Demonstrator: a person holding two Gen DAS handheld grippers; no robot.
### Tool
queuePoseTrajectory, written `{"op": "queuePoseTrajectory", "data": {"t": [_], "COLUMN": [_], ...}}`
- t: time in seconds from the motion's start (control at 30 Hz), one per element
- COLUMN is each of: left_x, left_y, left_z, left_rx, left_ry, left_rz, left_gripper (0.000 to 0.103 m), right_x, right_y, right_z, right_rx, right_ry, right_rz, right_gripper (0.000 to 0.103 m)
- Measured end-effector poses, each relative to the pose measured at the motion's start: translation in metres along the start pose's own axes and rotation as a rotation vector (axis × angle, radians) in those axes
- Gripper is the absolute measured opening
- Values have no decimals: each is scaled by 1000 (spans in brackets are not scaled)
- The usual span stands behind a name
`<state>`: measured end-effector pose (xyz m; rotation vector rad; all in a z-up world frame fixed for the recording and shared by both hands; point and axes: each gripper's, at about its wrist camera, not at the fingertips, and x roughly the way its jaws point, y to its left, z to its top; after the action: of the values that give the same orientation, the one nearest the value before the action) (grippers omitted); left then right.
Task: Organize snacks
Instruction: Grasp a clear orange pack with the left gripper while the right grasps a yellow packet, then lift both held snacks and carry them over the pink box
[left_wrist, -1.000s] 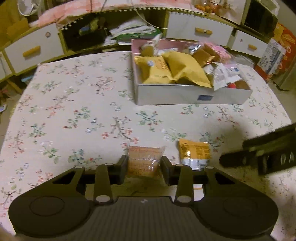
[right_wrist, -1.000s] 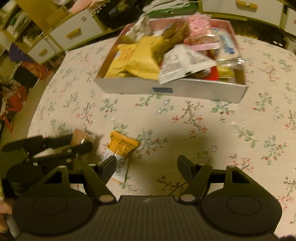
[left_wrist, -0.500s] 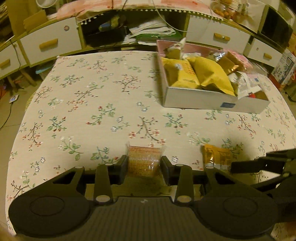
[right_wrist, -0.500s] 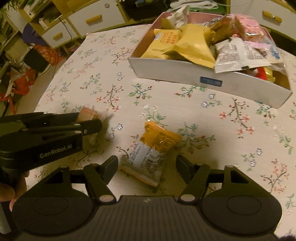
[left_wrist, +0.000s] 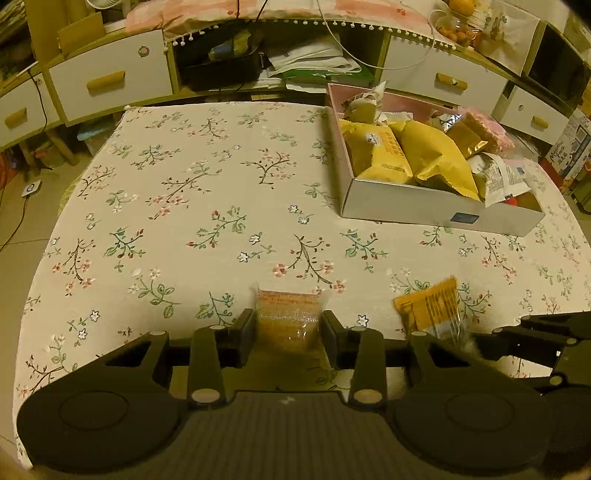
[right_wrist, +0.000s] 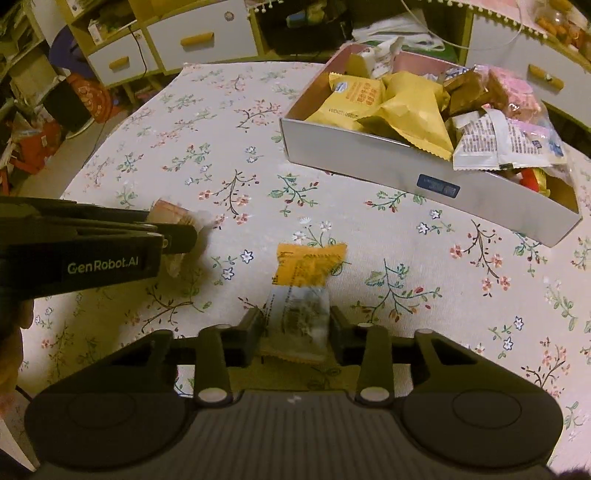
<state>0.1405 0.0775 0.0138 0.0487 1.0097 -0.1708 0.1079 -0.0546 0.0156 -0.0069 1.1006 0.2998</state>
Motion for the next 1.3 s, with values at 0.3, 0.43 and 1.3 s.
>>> {"op": "queuePoseTrajectory", "data": {"t": [0.3,0.43,1.3], "left_x": [1,0,-12], "left_y": [1,1,-10], "left_z": [1,1,21], "left_rx": [-2,-2,-65], "left_ry": [-2,-5,-58], "left_rz": [-2,-6,-96], "left_gripper": [44,44,44], "right_x": [0,-4,-45], "right_y": [2,-10,-22], "right_z": [2,4,16], "right_rx": [-14,21,38], "right_ry": [-3,-3,-131], "right_rz": [9,41,123], "right_gripper": [9,9,8]}}
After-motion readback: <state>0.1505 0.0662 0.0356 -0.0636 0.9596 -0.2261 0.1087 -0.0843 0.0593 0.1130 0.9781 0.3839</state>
